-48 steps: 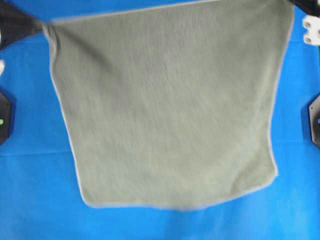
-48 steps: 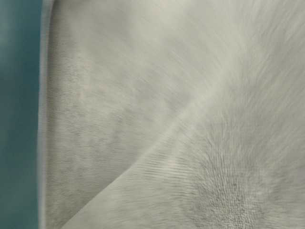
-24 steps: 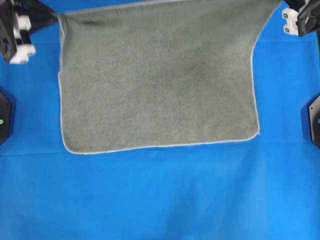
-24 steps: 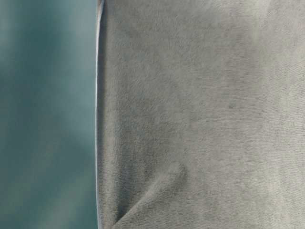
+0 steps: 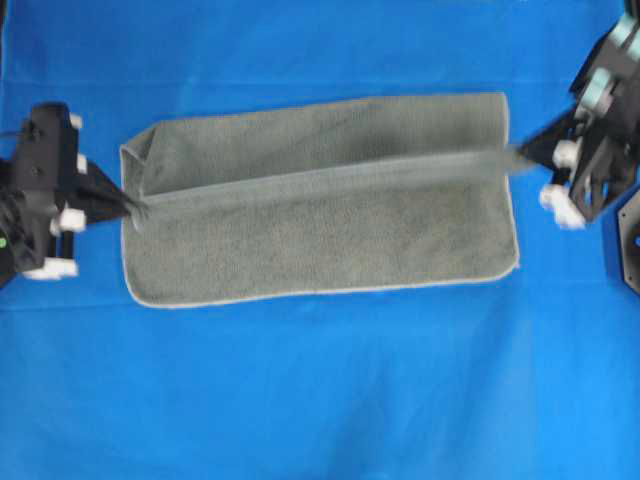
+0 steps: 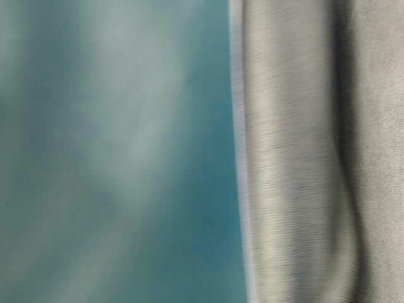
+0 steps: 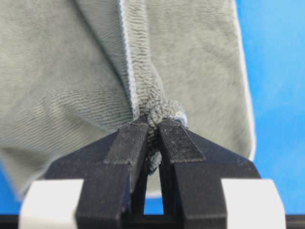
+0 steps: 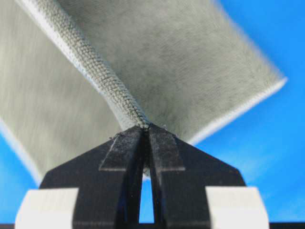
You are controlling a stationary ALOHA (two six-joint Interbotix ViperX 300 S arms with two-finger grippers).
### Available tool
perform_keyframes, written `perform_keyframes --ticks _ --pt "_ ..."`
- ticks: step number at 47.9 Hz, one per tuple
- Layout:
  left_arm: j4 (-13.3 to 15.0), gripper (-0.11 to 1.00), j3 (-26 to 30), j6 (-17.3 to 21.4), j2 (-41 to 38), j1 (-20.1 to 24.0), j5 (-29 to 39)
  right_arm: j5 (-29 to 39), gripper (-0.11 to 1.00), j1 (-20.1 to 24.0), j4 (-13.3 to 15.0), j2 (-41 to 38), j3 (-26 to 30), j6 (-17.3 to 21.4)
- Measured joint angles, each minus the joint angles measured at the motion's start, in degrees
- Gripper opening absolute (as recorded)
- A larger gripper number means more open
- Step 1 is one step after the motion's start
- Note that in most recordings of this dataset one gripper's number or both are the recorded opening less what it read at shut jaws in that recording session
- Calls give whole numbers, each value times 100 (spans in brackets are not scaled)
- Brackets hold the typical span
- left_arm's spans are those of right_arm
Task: Fold a large towel.
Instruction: 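Lay the towel down, folding the held edge over toward the front, then release the towel and move both grippers to its back corners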
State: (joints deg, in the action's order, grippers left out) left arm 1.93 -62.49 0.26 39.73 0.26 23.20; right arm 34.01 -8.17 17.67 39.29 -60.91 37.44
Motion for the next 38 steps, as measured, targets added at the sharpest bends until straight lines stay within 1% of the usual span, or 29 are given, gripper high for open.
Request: perform_keyframes --ticks 5,8,9,13,18,23,29,38 --pt "9 3 -105 -483 -378 -290 -448 -202 2 299 -290 -246 -237 53" --pt "9 3 -114 -686 -650 -501 -659 -387 2 387 -439 -378 -352 88" --pt "9 3 -114 -756 -756 -571 -721 -413 2 404 -448 -396 -360 88" --pt "9 3 -105 -932 -1116 -817 -853 -729 2 483 -615 -563 -510 105" --pt "9 3 -35 -1072 -1591 -1090 -905 -1116 2 624 -756 -817 -624 114" --pt "9 3 53 -1204 -1872 -1239 -905 -1389 2 782 -870 -1011 -668 123" --pt "9 3 132 -1327 -1995 -1301 -905 -1494 2 967 -967 -1230 -668 114" --pt "9 3 220 -1336 -2065 -1310 -905 -1582 3 949 -1011 -1477 -659 114"
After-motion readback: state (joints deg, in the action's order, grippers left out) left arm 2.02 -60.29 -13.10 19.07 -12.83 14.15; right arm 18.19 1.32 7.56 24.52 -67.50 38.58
